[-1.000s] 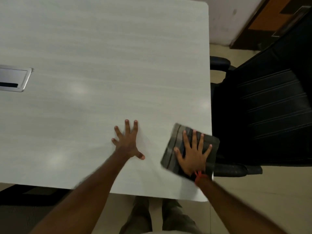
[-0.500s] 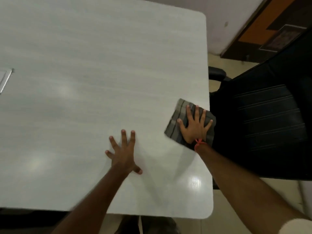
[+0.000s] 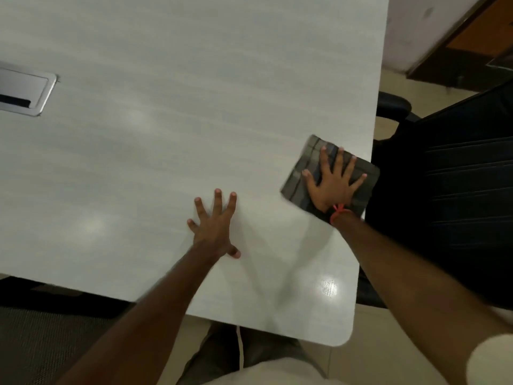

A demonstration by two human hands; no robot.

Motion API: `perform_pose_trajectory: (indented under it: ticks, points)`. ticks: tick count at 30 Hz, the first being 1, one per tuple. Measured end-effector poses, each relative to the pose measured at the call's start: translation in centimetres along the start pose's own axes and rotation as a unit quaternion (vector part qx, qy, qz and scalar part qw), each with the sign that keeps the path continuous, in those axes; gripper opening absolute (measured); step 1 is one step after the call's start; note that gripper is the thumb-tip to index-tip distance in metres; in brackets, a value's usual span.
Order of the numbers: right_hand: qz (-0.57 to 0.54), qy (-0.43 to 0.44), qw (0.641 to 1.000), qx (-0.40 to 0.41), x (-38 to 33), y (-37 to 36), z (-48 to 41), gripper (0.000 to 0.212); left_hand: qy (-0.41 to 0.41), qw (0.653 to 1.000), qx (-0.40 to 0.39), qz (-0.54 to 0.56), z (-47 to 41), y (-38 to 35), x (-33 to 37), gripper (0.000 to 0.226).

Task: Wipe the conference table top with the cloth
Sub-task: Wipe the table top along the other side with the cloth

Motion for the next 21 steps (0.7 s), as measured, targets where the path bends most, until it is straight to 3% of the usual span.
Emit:
perform_pose_trajectory:
  ticks: [3,6,9,12,16,21]
  points:
    - [0.025,0.074,0.997,-0.019,-4.8,-2.5,5.3,0.085,-0.011,1.000,0.013,-0.007,-0.4,0.5,-0.4,0.133]
    - [0.036,0.128,0.990,-0.039,-4.3,-4.1,11.6,0.086,-0.022,0.999,0.048,-0.007,-1.2,2.3,-2.9,0.118]
    - [0.032,0.087,0.995,-0.038,0.3,-3.0,11.4,0.085,0.030,0.998,0.052,-0.017,-1.0,3.9,-7.6,0.133]
    - [0.007,-0.016,1.000,-0.003,3.0,-0.8,5.8,0.084,0.051,0.998,0.019,-0.012,-0.6,4.0,-10.0,0.142]
    - [-0.022,-0.083,0.996,0.026,-1.4,-0.3,1.9,0.087,0.047,0.999,-0.007,0.001,-0.8,4.4,-9.1,0.142]
    - [0.027,0.111,0.993,-0.044,-8.2,-3.5,6.6,0.084,0.047,0.999,-0.014,0.012,-0.5,4.5,-9.6,0.143]
Point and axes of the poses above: each hand's wrist, its own z-axis away from the middle knuckle, its own y-axis out of the back of the hand, x = y × z, the point moved 3 cm from there along -z, towards the middle knuckle, and after that the axes turned 4 degrees about -x, right-handed, at the moved point
